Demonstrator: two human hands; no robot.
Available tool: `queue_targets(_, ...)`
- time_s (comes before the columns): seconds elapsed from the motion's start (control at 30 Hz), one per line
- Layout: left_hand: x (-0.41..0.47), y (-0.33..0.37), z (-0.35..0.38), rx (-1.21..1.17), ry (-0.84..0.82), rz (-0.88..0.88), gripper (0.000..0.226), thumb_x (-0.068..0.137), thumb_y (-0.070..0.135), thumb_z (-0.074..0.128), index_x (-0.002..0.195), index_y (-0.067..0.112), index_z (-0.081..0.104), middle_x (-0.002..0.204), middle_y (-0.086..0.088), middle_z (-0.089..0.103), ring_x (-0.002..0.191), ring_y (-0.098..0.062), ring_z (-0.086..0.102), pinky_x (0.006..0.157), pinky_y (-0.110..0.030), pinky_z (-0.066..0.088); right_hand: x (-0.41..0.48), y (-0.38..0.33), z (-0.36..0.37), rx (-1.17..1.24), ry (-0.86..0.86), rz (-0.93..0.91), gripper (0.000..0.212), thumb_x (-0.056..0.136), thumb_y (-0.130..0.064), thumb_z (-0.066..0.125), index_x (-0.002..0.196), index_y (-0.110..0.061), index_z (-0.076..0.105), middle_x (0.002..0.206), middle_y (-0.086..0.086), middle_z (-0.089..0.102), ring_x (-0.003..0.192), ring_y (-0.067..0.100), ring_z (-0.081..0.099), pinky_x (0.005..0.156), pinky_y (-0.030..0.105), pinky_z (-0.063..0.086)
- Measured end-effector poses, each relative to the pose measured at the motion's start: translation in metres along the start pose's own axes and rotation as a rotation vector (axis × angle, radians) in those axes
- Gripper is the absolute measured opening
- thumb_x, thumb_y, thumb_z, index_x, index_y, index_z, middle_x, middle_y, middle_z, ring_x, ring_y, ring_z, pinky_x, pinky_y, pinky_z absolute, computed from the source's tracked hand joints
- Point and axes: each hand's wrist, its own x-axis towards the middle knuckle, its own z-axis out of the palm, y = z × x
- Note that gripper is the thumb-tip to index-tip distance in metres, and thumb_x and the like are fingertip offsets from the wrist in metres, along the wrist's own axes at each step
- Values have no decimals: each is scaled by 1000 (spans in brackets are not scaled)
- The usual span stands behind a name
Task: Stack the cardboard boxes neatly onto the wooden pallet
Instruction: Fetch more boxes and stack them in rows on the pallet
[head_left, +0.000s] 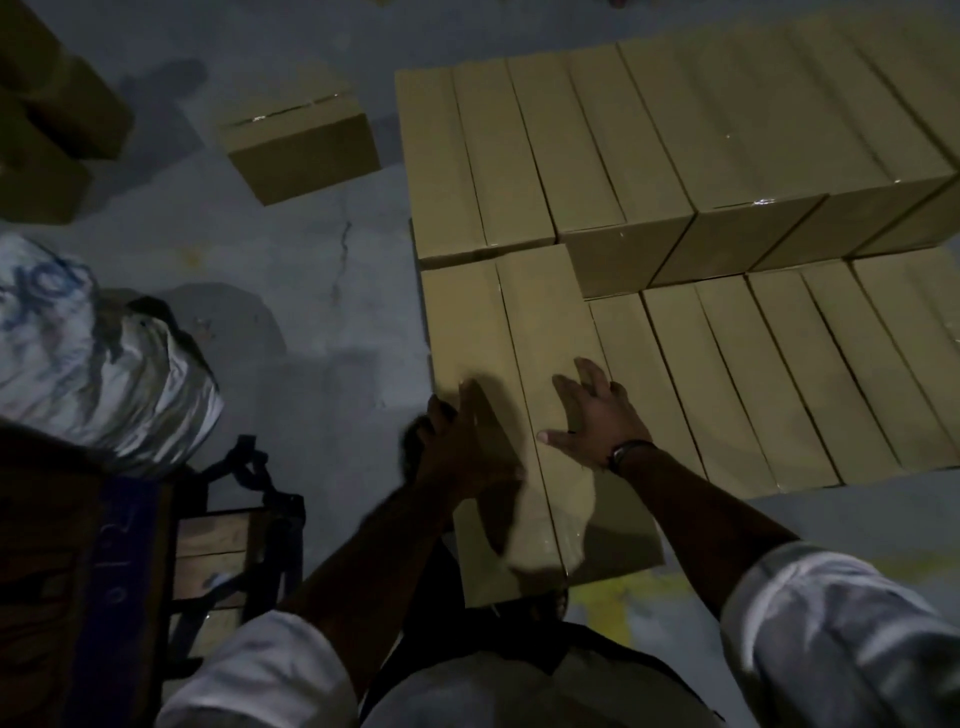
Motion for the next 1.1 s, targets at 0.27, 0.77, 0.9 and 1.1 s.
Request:
queue_targets(0.27,23,-12,4,12,15,-16,149,41,83,75,146,50,-26,161,-2,-9,145,-52,8,111,-70,30,27,9,7,10,1,-21,89,81,-60,71,154,-36,26,163,-13,-8,144,38,18,112,52,37)
queue_targets(0.77,56,-18,4,91,18,19,148,54,69,86,153,38,-21,160,-5,-12,144,-53,9,112,-67,31,55,23,23,60,62,-17,87,80,-58,73,153,-36,31,162,-17,-7,143,34,20,113,50,37)
queue_targets(0.9,57,-19,5,110,19,31,147,57,69,86,153,39,-22,157,3,-17,144,-53,8,112,-67,31,56,25,23,66,53,-14,87,81,-57,73,153,-36,30,162,-17,-7,144,34,18,113,50,36)
queue_targets(1.1,55,-20,5,100,-16,23,146,63,63,87,155,38,-23,162,-10,-25,147,-54,-2,115,-67,27,54,24,21,56,18,-15,87,82,-57,72,154,-35,28,163,-15,-9,148,37,9,114,56,33)
